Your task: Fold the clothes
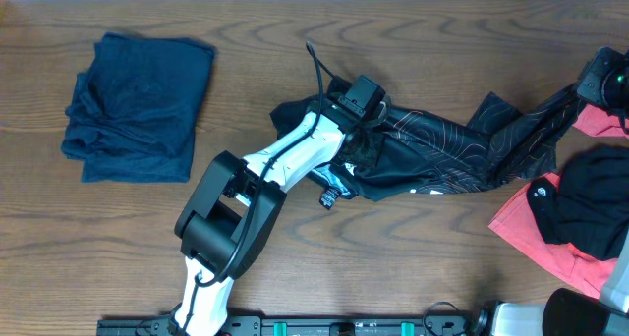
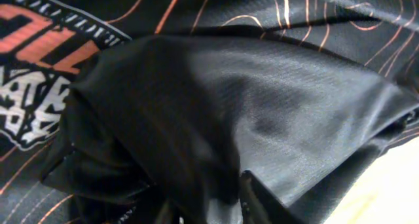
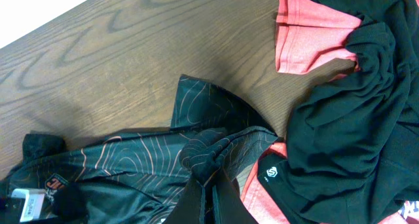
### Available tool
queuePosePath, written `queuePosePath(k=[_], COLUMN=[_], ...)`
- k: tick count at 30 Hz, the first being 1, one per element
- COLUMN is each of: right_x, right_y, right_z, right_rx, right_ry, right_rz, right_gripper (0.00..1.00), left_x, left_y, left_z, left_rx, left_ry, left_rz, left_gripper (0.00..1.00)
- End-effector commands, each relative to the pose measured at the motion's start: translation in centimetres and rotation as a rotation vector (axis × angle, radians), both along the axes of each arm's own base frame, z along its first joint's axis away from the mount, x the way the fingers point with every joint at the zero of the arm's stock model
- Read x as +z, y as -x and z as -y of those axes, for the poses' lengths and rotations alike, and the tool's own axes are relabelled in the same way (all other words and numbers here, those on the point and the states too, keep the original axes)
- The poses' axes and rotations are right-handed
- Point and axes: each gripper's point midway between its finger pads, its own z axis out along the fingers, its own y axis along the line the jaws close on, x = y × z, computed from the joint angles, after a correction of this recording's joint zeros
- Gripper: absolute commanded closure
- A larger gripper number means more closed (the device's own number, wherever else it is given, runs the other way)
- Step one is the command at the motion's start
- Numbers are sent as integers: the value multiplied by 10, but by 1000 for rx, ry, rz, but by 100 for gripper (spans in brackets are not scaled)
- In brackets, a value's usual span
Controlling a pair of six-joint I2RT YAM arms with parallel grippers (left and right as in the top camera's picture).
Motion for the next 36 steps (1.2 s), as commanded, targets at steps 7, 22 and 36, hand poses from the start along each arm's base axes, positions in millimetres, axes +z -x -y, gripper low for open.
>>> queuePosePath(k=[7, 22, 36], right_x=[-1, -2, 36], right_y=[1, 4, 35], right_z=[3, 2, 4], right_rx=[3, 2, -41], right_ry=[13, 9, 9], right_rz=[-8, -18, 93], right_gripper=[99, 99, 99], left_x=[-14, 216, 383], left_y=[4, -29, 24], left_z=[-2, -73, -213], left_rx=[-16, 154, 409], left_ry=[-35, 215, 317], left_rz=[-13, 373, 794], left_gripper=[94, 94, 94])
